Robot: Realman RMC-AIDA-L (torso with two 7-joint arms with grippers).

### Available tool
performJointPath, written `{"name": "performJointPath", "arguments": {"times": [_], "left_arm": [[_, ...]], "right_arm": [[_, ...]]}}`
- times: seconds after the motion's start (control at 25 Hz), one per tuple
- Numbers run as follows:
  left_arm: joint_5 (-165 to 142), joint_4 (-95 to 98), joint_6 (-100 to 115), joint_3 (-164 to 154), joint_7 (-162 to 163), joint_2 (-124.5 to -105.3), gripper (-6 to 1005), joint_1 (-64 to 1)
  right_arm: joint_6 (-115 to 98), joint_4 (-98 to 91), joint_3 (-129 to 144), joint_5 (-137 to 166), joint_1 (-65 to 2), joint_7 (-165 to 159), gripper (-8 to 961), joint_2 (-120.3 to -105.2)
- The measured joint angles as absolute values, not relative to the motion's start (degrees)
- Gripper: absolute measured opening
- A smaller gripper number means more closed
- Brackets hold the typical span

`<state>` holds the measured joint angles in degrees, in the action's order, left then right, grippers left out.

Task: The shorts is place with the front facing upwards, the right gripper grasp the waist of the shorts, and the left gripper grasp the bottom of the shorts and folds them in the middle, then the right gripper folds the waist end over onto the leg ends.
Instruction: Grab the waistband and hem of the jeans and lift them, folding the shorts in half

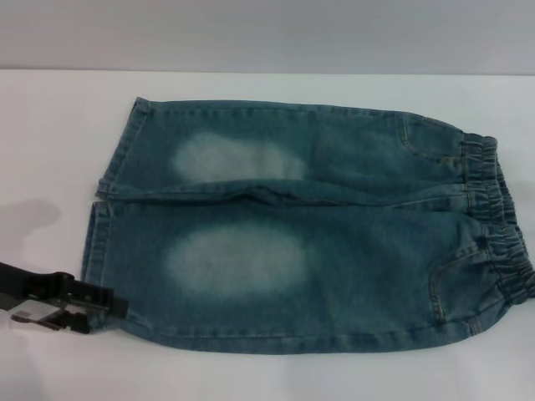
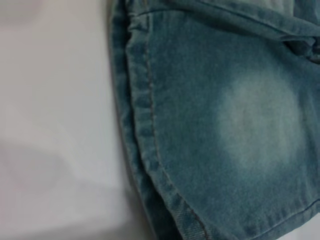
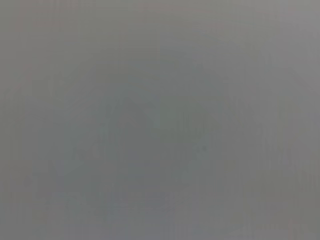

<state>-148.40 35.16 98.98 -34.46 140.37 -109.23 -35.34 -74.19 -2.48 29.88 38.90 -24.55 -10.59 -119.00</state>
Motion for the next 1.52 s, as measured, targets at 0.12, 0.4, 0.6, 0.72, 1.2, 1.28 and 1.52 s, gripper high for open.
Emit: {"name": "performJointPath", "arguments": {"times": [0.12,0.4,0.6,0.72,1.2,1.28,1.52], "left_arm": [[-148.36,35.15,99.01,-34.42,139.98,-109.53,844,-35.88],[-148.19,35.15,99.29,-34.00,139.67,-109.59,837,-36.80],[-148.13,35.15,99.54,-33.94,139.28,-109.56,832,-37.15],[-148.12,35.16,99.58,-33.92,139.09,-109.47,828,-37.18],[-148.47,35.59,99.05,-34.40,138.90,-109.59,761,-36.62],[-148.48,35.62,98.86,-34.42,138.87,-109.60,703,-36.52],[-148.46,36.30,98.38,-34.38,138.36,-109.58,444,-36.17]], "right_arm": [[-74.19,-2.42,29.88,38.77,-24.45,-10.60,752,-119.00],[-74.25,-2.25,29.88,38.74,-24.34,-10.63,752,-119.00],[-74.42,-2.14,29.95,38.90,-24.20,-10.64,752,-119.07],[-74.46,-2.12,30.01,38.92,-24.16,-10.64,752,-119.09],[-74.46,-1.95,29.95,38.94,-24.11,-10.64,752,-119.15],[-74.46,-1.91,29.92,38.94,-24.05,-10.64,752,-119.16],[-74.44,-1.91,29.88,38.63,-23.97,-10.63,751,-119.18]]}}
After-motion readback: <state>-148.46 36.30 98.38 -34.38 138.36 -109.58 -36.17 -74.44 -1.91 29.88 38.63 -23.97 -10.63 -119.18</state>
